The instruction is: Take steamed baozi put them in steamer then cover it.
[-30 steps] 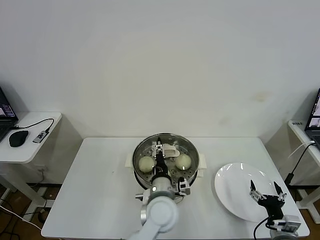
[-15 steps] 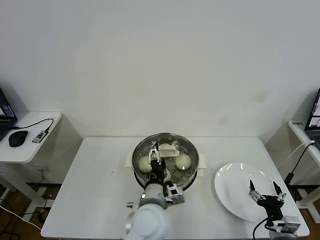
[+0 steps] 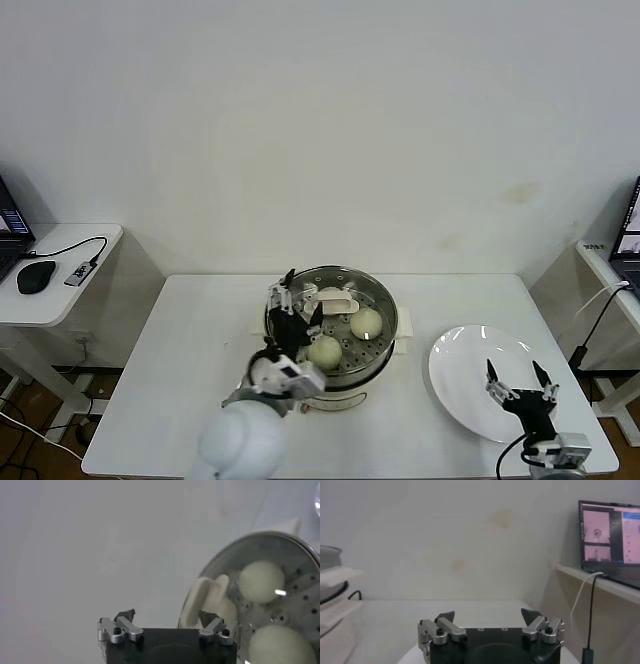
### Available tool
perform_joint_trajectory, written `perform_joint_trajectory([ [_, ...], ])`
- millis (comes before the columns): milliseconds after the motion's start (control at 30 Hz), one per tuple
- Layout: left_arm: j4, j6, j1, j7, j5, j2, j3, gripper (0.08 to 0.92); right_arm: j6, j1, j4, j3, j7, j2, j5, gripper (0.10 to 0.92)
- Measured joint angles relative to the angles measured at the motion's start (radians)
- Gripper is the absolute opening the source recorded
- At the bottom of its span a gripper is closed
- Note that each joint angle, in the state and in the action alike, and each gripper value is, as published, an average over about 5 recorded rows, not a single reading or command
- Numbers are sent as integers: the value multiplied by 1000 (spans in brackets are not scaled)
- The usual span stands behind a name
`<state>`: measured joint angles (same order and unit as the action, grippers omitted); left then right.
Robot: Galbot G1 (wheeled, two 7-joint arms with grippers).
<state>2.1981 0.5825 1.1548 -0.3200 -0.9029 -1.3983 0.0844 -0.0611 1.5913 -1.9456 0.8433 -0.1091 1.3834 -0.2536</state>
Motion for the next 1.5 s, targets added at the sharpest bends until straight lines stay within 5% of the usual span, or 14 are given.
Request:
perform_joint_trajectory([
  [400, -26, -241, 181, 190, 446, 18, 295, 823, 24, 29, -10, -105, 26, -37, -27, 823],
  [767, -69, -366, 410, 335, 626, -10, 392, 823, 14, 94, -53, -153, 33, -59, -19, 823],
  [1500, -74, -378, 607, 357, 734, -21, 442, 823, 2, 168, -90, -185, 49, -62, 10, 823],
])
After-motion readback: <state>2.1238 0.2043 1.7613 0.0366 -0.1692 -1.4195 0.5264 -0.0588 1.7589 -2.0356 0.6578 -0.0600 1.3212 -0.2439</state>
